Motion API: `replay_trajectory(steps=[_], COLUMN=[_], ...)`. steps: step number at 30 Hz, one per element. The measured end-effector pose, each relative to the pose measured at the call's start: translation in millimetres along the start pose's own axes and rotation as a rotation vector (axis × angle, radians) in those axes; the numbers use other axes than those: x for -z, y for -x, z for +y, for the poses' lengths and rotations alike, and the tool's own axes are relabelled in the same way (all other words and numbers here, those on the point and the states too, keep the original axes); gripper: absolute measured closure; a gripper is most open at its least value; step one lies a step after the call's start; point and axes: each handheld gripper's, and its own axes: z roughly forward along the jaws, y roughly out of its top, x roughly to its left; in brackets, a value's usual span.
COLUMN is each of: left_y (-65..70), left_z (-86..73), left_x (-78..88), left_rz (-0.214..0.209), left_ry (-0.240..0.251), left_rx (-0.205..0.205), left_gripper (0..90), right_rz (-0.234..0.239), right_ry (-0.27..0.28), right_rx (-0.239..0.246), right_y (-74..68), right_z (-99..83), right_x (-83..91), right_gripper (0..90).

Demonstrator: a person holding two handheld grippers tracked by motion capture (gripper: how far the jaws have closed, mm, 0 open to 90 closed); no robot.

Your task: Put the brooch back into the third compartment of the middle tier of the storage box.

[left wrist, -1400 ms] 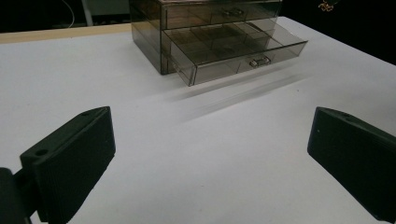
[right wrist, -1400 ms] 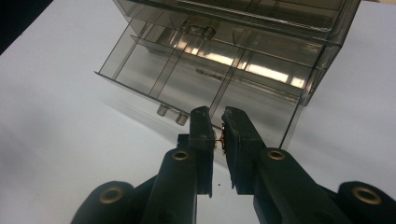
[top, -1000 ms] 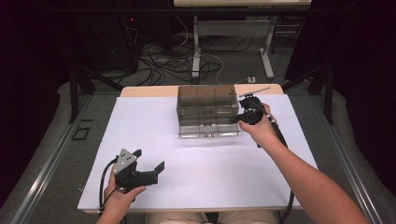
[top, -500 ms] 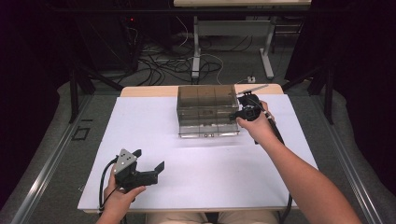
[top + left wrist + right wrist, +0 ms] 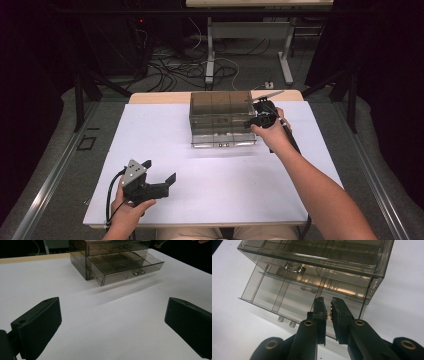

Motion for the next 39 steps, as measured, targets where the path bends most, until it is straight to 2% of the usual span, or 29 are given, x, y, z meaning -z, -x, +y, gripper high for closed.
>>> replay_trajectory(steps=[3, 5, 6, 10, 39], left_y=[0.0, 0.0, 0.0, -0.3, -0.3], left_z=[0.0, 0.0, 0.0, 0.1, 0.0], left_x=[0.1, 0.2, 0.1, 0.4, 0.6], left_rz=[0.000, 0.000, -0.001, 0.002, -0.001], left_ry=[0.000, 0.000, 0.001, -0.001, 0.003], left_rx=[0.000, 0.001, 0.000, -0.005, 0.005], left_gripper=[0.9, 0.9, 0.9, 0.9, 1.0], right_rz=[-0.008, -0.006, -0.009, -0.013, -0.027], right_ry=[-0.003, -0.011, -0.006, -0.014, -0.053], right_rx=[0.003, -0.016, -0.005, -0.026, -0.029], right_y=[0.1, -1.4, -0.5, -2.1, -8.5], right_z=[0.1, 0.4, 0.5, 0.7, -2.3], right_x=[-3.5, -4.8, -6.1, -9.7, -27.2], right_gripper=[82.4, 82.3, 82.4, 82.4, 82.3])
